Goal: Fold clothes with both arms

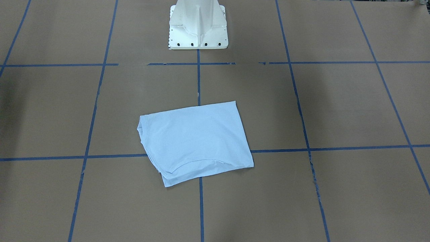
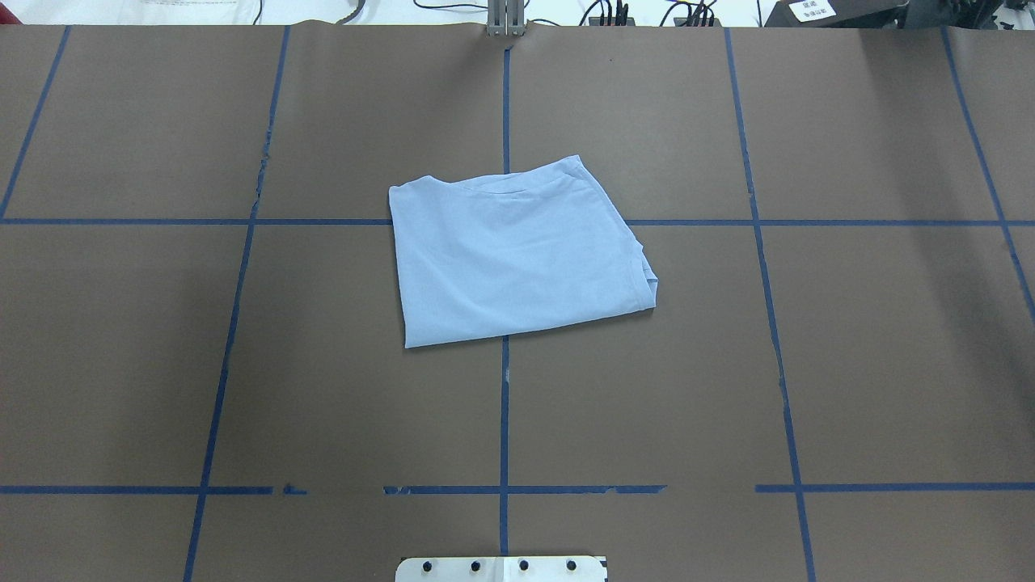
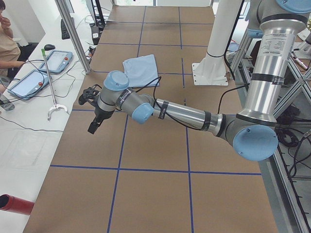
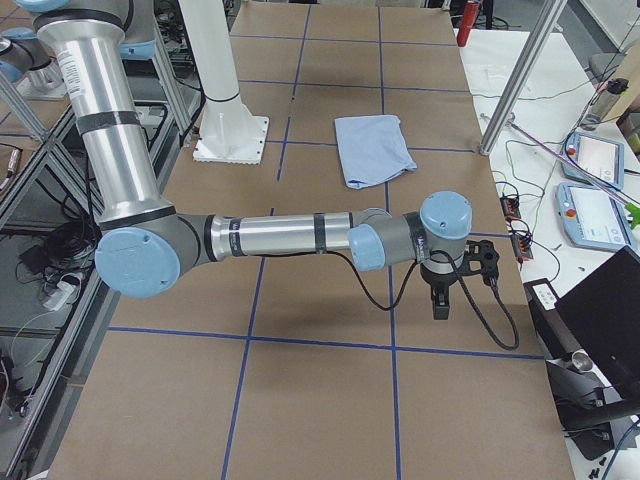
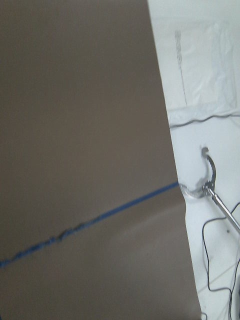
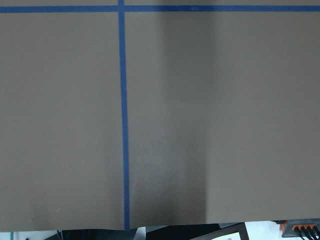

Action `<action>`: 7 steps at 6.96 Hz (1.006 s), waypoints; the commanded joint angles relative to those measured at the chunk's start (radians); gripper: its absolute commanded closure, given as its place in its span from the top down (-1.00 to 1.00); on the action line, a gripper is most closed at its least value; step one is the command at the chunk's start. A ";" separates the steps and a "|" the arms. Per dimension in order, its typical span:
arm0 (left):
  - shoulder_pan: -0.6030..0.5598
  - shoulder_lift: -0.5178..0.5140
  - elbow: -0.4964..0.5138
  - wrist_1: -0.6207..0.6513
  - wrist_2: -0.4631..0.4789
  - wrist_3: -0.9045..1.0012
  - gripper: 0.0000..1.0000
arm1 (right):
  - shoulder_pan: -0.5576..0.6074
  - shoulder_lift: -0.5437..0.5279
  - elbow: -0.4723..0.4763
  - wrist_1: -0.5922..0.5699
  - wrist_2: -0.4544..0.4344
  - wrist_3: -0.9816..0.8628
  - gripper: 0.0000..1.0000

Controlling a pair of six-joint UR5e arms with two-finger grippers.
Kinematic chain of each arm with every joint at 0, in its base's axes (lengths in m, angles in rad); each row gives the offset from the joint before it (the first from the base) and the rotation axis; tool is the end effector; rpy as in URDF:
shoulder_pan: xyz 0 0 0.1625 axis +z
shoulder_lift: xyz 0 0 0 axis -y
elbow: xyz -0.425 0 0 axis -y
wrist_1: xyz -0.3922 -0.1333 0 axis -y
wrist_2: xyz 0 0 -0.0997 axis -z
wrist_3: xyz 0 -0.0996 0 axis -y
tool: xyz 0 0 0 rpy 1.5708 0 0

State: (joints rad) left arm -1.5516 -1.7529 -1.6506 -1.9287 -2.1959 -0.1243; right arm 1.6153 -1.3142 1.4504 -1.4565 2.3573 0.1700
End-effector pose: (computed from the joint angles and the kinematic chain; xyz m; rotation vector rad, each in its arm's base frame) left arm -0.0638 -0.5852 0.4868 0.5536 0.6453 0.0950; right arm 0.0899 -0.6071 0.5638 0.1879 -0.7957 0.1039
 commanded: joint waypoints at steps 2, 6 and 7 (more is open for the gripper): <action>-0.074 0.025 -0.139 0.330 -0.044 0.104 1.00 | 0.028 -0.127 0.247 -0.349 -0.007 -0.179 1.00; -0.061 0.269 -0.109 0.095 -0.337 0.107 1.00 | -0.100 -0.278 0.243 -0.085 -0.013 -0.109 1.00; -0.052 0.288 -0.057 0.083 -0.337 0.109 1.00 | -0.110 -0.287 0.229 -0.084 -0.013 -0.112 1.00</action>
State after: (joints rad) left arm -1.6120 -1.4978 -1.7557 -1.7875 -2.5243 -0.0165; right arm 1.5227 -1.5902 1.6907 -1.5504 2.3452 0.0547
